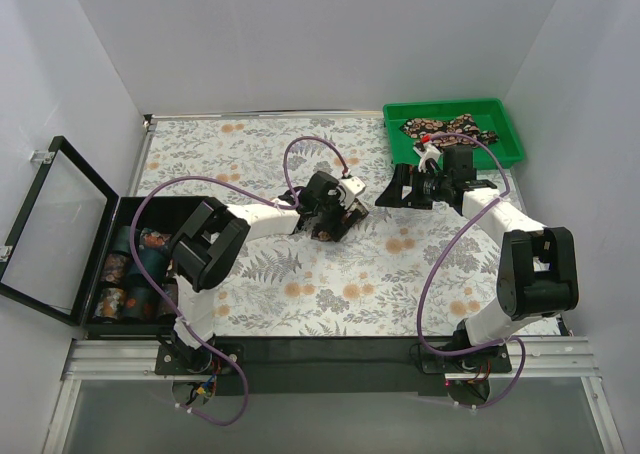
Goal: Roll the ties
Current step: Roll the tie
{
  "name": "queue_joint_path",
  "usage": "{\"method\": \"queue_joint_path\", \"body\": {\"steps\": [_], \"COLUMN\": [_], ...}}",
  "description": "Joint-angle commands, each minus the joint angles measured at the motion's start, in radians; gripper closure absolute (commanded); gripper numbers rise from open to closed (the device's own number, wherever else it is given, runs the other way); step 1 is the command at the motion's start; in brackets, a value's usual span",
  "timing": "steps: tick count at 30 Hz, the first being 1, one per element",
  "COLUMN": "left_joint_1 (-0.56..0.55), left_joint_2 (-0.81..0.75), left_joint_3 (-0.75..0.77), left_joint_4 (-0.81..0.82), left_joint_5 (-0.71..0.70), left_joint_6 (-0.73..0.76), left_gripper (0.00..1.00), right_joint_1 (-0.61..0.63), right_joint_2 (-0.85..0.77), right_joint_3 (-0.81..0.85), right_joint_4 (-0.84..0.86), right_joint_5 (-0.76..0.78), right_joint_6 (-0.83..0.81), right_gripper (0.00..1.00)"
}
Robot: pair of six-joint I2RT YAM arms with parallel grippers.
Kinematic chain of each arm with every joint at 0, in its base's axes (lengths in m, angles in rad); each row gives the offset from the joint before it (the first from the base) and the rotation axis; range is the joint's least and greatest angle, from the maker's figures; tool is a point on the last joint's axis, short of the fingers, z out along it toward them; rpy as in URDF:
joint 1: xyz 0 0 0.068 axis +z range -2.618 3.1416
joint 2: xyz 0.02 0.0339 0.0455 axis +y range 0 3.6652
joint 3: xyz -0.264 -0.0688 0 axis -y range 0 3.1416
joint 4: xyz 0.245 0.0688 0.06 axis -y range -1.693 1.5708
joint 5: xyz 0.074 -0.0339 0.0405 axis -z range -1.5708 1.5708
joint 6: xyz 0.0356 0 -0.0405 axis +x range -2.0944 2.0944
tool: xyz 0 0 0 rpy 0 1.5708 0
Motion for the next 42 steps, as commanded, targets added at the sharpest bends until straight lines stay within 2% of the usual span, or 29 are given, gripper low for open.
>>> {"method": "queue_joint_path", "body": {"steps": [1,7,11,14,17,20,21,24,30,35,42], "left_joint_1": [0.008,0.008,0.008,0.008,0.008,0.013,0.014,0.016,0.016,0.016,0.016], "left_joint_2": [0.016,0.010,-0.026,-0.065,-0.097,-0.152,-0.171,-0.232,-0.405,-0.464,-0.445], "left_joint_3": [0.022,0.007,-0.031,-0.068,-0.094,-0.108,-0.110,-0.125,-0.208,-0.242,-0.249], "left_joint_4": [-0.035,-0.052,-0.054,-0.051,-0.043,-0.028,-0.020,-0.014,-0.012,0.000,0.026], "left_joint_5": [0.032,0.110,0.165,0.165,0.127,0.050,-0.011,-0.039,-0.154,-0.128,-0.102], "left_joint_6": [0.007,-0.023,-0.048,-0.062,-0.071,-0.109,-0.155,-0.226,-0.503,-0.758,-0.856], "left_gripper": [0.33,0.41,0.41,0.35,0.18,0.07,0.06,0.05,0.04,0.04,0.07], "right_joint_1": [0.001,0.001,0.004,0.002,0.004,0.004,0.004,0.007,0.025,0.053,0.090], "right_joint_2": [0.006,0.009,0.012,0.015,0.027,0.049,0.055,0.089,0.181,0.266,0.389], "right_joint_3": [-0.002,-0.004,-0.005,-0.010,-0.008,0.008,0.016,0.042,0.120,0.206,0.286], "right_joint_4": [0.030,0.032,0.030,0.030,0.035,0.038,0.038,0.042,0.044,0.056,0.119], "right_joint_5": [-0.029,-0.038,-0.040,-0.042,-0.042,-0.042,-0.046,-0.061,-0.117,-0.149,-0.219], "right_joint_6": [-0.014,-0.022,-0.028,-0.032,-0.035,-0.040,-0.043,-0.054,-0.100,-0.141,-0.132], "right_gripper": [0.04,0.04,0.04,0.04,0.04,0.04,0.04,0.04,0.05,0.07,0.07]}}
